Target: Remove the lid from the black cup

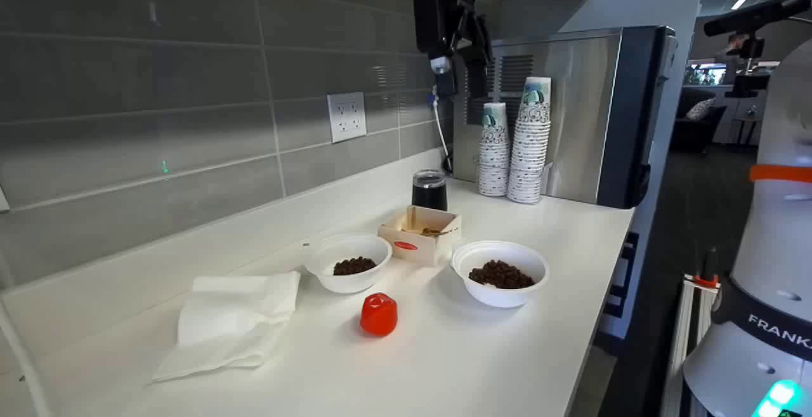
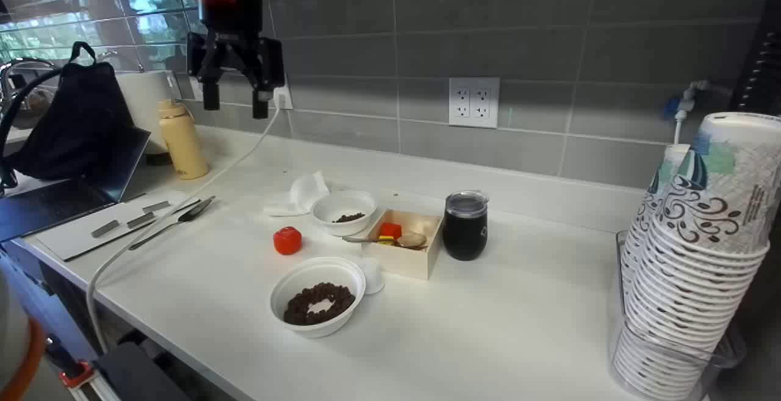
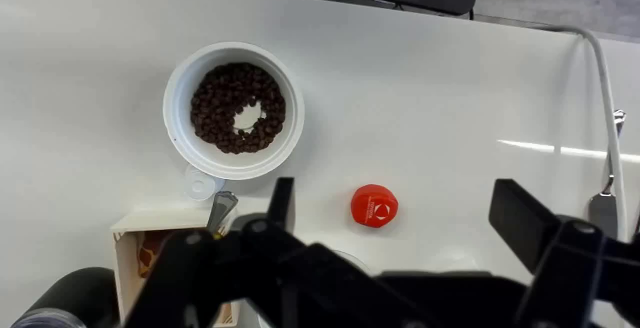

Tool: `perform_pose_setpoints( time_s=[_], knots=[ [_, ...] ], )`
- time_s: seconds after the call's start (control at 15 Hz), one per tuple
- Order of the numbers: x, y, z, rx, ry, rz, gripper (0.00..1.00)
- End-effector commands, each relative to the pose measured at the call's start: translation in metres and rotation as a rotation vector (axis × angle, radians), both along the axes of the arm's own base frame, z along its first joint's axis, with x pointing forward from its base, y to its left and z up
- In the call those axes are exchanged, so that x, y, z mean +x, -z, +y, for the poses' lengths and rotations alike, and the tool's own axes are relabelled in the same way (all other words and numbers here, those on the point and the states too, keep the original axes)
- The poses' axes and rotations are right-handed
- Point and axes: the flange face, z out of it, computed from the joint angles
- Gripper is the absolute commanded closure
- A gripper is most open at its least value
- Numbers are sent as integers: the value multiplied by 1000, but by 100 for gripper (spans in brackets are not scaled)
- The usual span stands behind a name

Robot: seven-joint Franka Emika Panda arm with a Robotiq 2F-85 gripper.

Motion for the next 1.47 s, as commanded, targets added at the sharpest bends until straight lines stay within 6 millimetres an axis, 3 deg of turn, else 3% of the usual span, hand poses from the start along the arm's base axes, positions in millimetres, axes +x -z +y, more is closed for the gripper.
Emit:
perform_pose_setpoints(
  time_s=[0.0,0.27,0.6,1.0,1.27,1.4],
  knots=[
    [0,0,0,0,0,1,0],
    [0,0,0,0,0,1,0],
    [-23,24,-31,-11,87,-14,0],
    [-40,50,-115,-17,255,-122,0],
    [-27,51,-183,-33,335,-208,0],
    [-14,49,-208,-21,341,-247,0]
  ],
)
